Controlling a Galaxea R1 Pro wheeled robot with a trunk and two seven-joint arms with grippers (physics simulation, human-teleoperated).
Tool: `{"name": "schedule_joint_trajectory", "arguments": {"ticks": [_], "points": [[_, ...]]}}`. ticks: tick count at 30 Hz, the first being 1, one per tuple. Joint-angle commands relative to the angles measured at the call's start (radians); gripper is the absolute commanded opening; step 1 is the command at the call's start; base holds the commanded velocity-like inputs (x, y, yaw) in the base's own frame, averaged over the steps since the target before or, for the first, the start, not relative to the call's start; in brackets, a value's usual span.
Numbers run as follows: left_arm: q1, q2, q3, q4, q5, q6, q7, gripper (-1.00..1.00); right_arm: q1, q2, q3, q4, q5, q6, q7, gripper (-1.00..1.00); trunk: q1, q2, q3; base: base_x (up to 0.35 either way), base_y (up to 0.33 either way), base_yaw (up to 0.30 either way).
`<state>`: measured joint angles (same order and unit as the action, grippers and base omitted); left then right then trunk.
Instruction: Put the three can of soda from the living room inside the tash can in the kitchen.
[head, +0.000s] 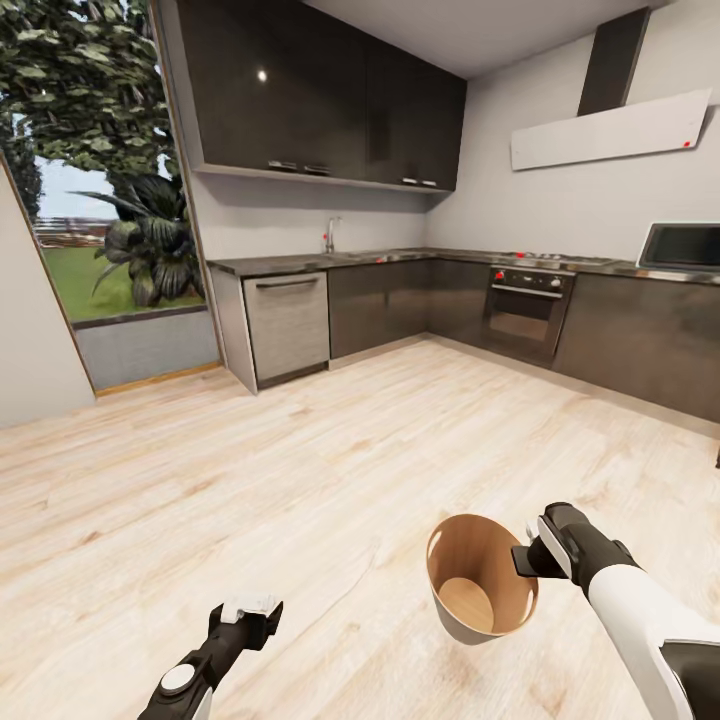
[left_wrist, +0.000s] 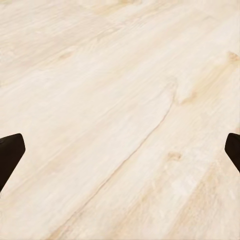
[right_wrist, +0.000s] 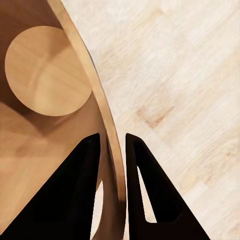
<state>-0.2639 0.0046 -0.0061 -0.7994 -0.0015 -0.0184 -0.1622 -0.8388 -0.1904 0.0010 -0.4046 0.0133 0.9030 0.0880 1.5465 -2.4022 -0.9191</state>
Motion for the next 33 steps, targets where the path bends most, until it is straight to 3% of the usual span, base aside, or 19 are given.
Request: {"name": "schedule_joint_trajectory", "arguments": {"ticks": [1, 25, 33], "points": [[0.0, 0.0, 0.0, 0.0, 0.0, 0.0, 0.0, 1.0, 0.0, 0.0, -0.002, 0.0, -0.013, 0.0, 0.002, -1.0, -0.004, 0.007, 0.003, 0.0, 0.0, 0.0], [0.0, 0.004, -0.001, 0.0, 0.0, 0.0, -0.001, 1.0, 0.037, -0.005, -0.005, -0.003, -0.009, -0.007, 0.001, -1.0, -0.096, 0.175, 0.079, 0.0, 0.0, 0.0], [-0.003, 0.018, 0.003, -0.008, 0.001, 0.001, -0.007, 1.0, 0.077, -0.012, -0.005, -0.003, -0.008, -0.07, 0.002, -1.0, -0.127, 0.231, 0.104, 0.0, 0.0, 0.0]]}}
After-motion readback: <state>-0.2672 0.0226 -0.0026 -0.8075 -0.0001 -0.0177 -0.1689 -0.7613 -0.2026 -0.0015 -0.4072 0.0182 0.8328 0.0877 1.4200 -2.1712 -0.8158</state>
